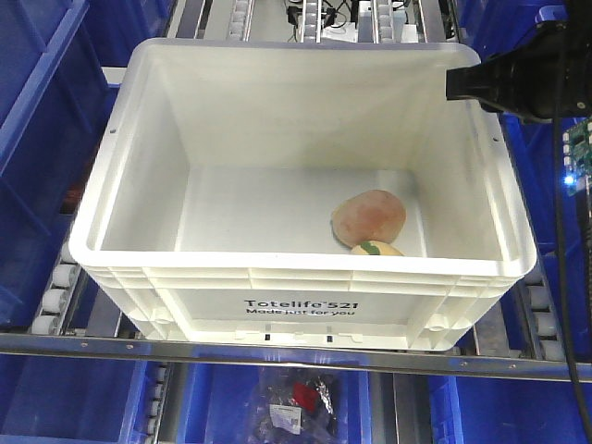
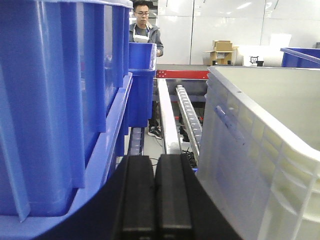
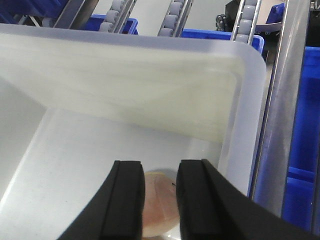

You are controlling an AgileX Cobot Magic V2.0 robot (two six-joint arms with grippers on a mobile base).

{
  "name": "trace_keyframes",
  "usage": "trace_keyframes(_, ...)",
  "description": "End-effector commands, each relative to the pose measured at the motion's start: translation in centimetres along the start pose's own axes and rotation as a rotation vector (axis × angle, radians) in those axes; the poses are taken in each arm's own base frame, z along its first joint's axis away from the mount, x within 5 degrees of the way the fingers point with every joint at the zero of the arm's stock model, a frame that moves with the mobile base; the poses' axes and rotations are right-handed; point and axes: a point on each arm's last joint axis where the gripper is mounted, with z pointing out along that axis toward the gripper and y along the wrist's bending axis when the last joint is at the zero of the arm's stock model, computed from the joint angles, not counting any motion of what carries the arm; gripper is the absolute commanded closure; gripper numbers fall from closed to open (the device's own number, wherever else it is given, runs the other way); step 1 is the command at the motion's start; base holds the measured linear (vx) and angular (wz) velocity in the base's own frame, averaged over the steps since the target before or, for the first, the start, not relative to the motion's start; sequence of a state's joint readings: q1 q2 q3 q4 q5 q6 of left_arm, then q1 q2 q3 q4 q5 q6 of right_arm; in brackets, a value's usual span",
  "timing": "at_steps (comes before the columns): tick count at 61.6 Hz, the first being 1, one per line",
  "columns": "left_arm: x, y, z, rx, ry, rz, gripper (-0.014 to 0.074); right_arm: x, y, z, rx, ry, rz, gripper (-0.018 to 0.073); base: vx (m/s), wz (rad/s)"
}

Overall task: Place moving items into box and shelve
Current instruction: 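Open both grippers and withdraw them from the crate rims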

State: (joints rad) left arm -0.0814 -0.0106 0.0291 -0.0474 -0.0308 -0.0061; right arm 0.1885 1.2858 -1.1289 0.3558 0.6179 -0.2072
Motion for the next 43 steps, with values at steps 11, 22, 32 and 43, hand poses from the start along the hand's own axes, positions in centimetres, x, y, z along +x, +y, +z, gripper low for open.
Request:
trace_keyframes(11, -0.3, 0.0, -0.1, -0.001, -0.084, -0.019, 0.0604, 1.9, 0.4, -3.2, -0.008, -0.117, 0.026, 0.0293, 0.00, 0.00)
trace_keyframes(22, -0.3, 0.0, -0.1, -0.001, -0.084, -0.019, 0.0604, 4.2, 0.2, -6.0, 0.010, -0.175, 0.034, 0.0293, 0.00, 0.00)
trace_keyframes(32, -0.3, 0.0, -0.1, -0.001, -0.084, -0.019, 0.0604, 7.4, -0.7, -9.0, 0.077, -0.240, 0.065, 0.0293, 0.00, 0.00)
trace_keyframes(43, -0.3, 0.0, -0.1, -0.001, -0.084, -0.019, 0.0604, 10.9, -1.5, -11.9, 0.204, -0.326, 0.027, 0.0339, 0.00, 0.00)
